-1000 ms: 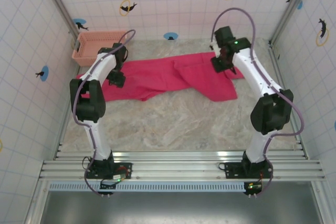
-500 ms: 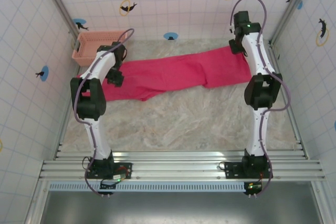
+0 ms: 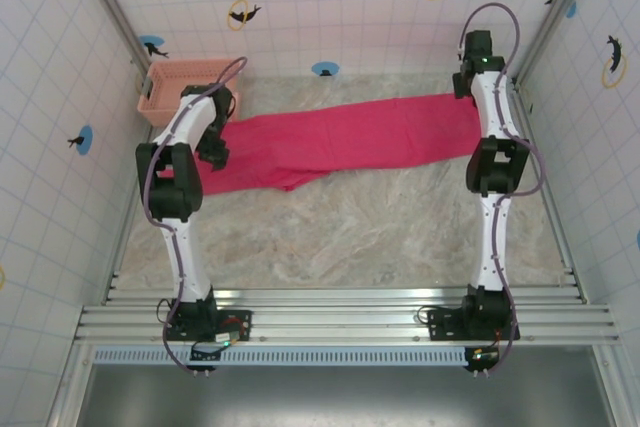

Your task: Roll up the long pants

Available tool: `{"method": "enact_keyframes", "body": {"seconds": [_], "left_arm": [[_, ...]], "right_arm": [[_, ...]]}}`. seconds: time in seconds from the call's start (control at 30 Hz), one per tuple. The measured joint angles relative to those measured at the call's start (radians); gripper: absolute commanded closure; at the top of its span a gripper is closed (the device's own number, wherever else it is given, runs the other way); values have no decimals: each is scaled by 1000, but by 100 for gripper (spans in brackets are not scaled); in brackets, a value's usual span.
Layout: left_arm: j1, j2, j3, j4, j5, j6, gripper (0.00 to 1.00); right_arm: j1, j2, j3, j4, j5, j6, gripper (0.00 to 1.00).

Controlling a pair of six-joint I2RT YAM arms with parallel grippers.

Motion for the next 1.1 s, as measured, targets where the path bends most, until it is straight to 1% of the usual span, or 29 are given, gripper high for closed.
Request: {"method": "enact_keyframes", "body": {"seconds": [0.1, 0.3, 0.47, 0.6, 0.77, 0.9, 1.1], "left_arm": [[16, 0, 1, -7, -4, -11, 3], [21, 13, 7, -10, -18, -16, 3], [14, 27, 62, -9, -17, -26, 3], [-22, 34, 106, 6, -18, -36, 3], [-101, 75, 130, 33, -3, -43, 3], [-144, 131, 153, 40, 34, -68, 3], [-146, 166, 173, 38, 92, -105, 3]], "right_arm": [[4, 15, 4, 38, -12, 23, 16], [-6, -7, -3, 42, -49, 103, 16], [-70, -135, -159, -22, -116, 175, 16], [-160, -236, -295, -72, -169, 218, 17], [-246, -280, -455, -108, -213, 240, 18], [-268, -273, -523, -129, -278, 266, 19], [-253, -240, -524, -115, -376, 296, 19]]}}
